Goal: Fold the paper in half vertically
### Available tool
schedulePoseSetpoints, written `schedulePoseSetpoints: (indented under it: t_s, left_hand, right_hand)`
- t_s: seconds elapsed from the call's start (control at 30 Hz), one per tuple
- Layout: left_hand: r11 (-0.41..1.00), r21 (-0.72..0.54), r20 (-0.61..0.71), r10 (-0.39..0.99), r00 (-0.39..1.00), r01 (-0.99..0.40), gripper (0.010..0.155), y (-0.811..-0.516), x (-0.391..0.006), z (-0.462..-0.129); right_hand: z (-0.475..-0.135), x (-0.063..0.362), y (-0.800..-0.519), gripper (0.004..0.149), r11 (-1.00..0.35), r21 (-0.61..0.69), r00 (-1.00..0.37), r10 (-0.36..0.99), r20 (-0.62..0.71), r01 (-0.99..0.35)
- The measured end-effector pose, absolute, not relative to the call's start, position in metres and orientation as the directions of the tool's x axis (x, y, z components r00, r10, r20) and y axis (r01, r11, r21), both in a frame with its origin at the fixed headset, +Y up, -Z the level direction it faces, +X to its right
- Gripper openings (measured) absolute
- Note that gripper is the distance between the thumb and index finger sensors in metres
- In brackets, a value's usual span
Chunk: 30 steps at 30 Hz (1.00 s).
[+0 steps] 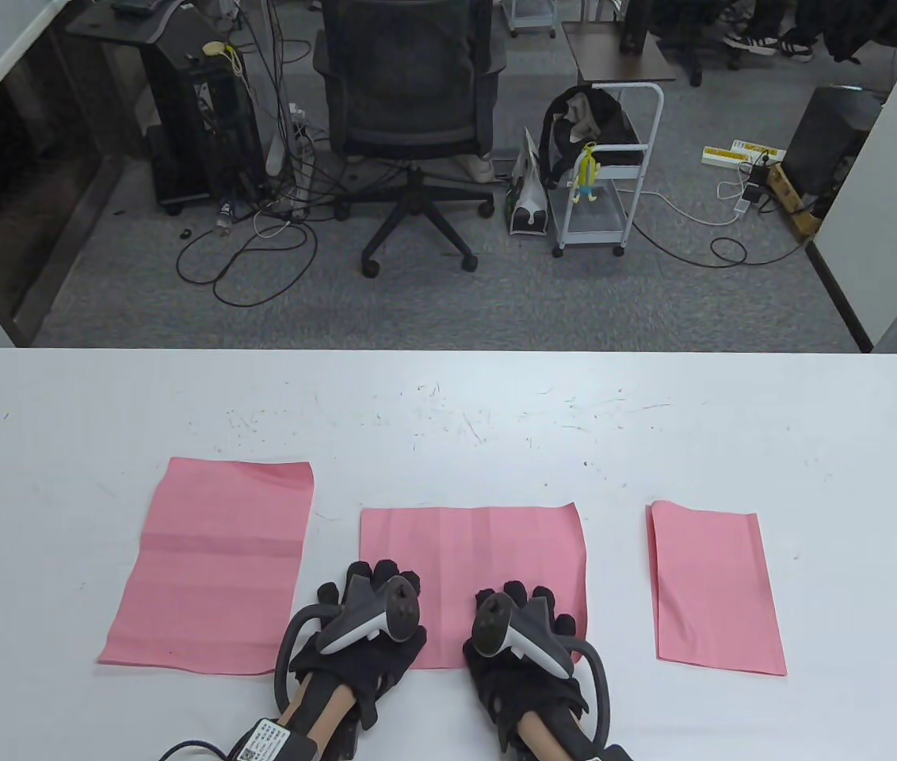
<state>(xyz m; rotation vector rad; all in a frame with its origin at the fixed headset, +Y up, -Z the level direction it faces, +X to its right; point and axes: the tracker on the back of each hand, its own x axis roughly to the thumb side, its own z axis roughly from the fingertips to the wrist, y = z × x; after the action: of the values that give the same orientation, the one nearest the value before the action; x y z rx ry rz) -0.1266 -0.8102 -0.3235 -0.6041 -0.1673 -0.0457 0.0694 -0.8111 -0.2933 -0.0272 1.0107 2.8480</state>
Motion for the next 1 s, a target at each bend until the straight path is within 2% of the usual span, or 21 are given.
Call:
schedulePoseSetpoints:
  t_s: [0.2,0.27,0.3,0.37,0.47,0.57,0.67,0.77,1.0]
  left_hand:
    - [0.819,-0.567,0.171,0.009,0.985,0.091,0.077,-0.81,-0.126,-0.323]
    - [0.819,-0.567,0.172,0.009,0.985,0.091,0.077,-0.81,-0.126,-0.323]
    - [0.817,-0.57,0.171,0.012,0.985,0.089,0.077,-0.81,-0.126,-0.323]
    - [0.816,-0.572,0.17,0.014,0.985,0.087,0.077,-0.81,-0.126,-0.323]
    - [0.815,-0.573,0.171,0.013,0.985,0.088,0.077,-0.81,-0.126,-0.323]
    - [0.816,-0.571,0.172,0.011,0.985,0.09,0.077,-0.81,-0.126,-0.323]
    - [0.816,-0.571,0.172,0.01,0.985,0.092,0.077,-0.81,-0.126,-0.323]
    - [0.814,-0.573,0.174,0.007,0.985,0.095,0.077,-0.81,-0.126,-0.323]
    - [0.814,-0.574,0.173,0.011,0.985,0.091,0.077,-0.81,-0.126,-0.323]
  right_hand:
    - [-0.294,0.07,-0.805,0.068,-0.791,0.602,-0.994,0.096,-0.056,-0.11]
    - [-0.299,0.074,-0.789,0.068,-0.804,0.577,-0.99,0.128,-0.065,-0.142]
    - [-0.302,0.078,-0.78,0.068,-0.803,0.562,-0.979,0.19,-0.074,-0.198]
    - [-0.313,0.087,-0.762,0.067,-0.797,0.532,-0.956,0.274,-0.105,-0.287]
    - [-0.34,0.105,-0.736,0.068,-0.817,0.473,-0.944,0.286,-0.163,-0.33]
    - [-0.372,0.124,-0.724,0.069,-0.811,0.439,-0.92,0.307,-0.245,-0.388]
    - [-0.399,0.141,-0.727,0.07,-0.795,0.428,-0.894,0.309,-0.324,-0.43]
    - [-0.423,0.156,-0.746,0.073,-0.773,0.447,-0.878,0.29,-0.382,-0.45]
    - [-0.441,0.168,-0.78,0.077,-0.753,0.496,-0.868,0.2,-0.454,-0.433]
